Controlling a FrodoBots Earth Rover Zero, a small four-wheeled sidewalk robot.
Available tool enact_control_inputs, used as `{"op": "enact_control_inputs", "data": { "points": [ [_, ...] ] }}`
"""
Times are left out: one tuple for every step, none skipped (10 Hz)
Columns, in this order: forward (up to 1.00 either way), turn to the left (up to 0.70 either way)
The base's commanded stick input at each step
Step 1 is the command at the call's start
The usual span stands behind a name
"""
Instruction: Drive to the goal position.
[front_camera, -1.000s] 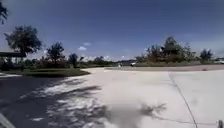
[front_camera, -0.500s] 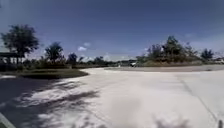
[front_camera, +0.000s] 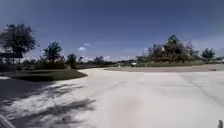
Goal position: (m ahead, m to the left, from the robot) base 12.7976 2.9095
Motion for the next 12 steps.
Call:
{"op": "enact_control_inputs", "data": {
  "points": [
    [0.85,0.0],
    [0.85,0.0],
    [0.85,0.0],
    [0.85,0.0],
    [0.85,0.0],
    [0.85,0.0],
    [0.85,0.0],
    [0.85,0.0],
    [0.85,0.0],
    [0.85,0.0],
    [0.85,0.0],
    [0.85,0.0]
  ]
}}
